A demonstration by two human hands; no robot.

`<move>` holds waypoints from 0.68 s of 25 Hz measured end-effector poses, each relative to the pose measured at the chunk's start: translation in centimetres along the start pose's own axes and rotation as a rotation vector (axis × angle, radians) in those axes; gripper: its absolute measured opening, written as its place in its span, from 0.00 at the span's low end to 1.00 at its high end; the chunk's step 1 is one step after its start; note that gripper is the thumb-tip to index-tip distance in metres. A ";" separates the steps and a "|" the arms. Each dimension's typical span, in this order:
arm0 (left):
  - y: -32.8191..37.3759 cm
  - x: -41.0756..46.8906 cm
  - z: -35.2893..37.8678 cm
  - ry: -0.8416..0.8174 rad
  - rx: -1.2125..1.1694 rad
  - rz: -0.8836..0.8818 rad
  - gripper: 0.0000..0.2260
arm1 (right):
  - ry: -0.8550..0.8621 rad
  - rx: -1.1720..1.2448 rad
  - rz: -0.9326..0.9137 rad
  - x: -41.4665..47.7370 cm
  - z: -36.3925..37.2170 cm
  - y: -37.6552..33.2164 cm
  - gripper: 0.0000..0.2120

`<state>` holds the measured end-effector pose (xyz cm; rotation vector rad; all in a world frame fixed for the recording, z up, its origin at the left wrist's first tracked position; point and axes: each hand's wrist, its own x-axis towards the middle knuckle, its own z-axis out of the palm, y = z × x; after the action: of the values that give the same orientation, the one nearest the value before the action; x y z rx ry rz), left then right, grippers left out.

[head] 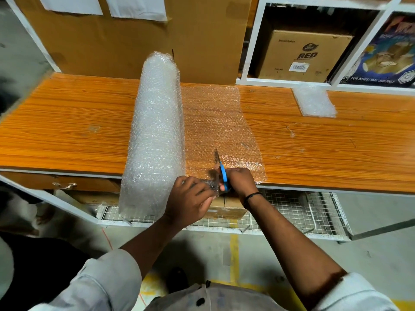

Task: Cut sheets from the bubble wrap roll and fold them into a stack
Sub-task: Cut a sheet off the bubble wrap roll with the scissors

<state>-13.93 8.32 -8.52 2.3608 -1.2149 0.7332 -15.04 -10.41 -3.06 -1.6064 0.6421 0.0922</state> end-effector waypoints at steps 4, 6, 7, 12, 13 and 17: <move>0.8 1.9 -0.4 0.065 -0.072 -0.199 0.07 | 0.018 -0.010 0.016 0.1 -0.1 -0.3 0.12; 0.4 4.7 -0.5 0.057 -0.100 -0.383 0.06 | 0.001 0.023 0.024 -0.1 -0.2 -0.4 0.09; -0.2 6.3 -0.4 0.000 -0.117 -0.472 0.08 | -0.009 0.044 0.031 -0.2 -0.2 -0.4 0.09; -5.0 10.9 2.1 -0.380 -0.022 -0.532 0.11 | -0.031 0.057 0.075 -0.5 0.0 -0.8 0.17; -5.7 11.0 2.6 -0.396 -0.019 -0.527 0.11 | -0.029 0.046 0.066 -0.6 0.0 -0.9 0.18; -6.7 10.5 3.7 -0.339 -0.058 -0.505 0.06 | 0.000 0.001 0.048 -0.7 0.5 -1.2 0.22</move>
<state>-2.24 3.35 -5.75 2.6494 -0.6804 0.1359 -14.96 -9.71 -1.77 -1.5907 0.6808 0.1274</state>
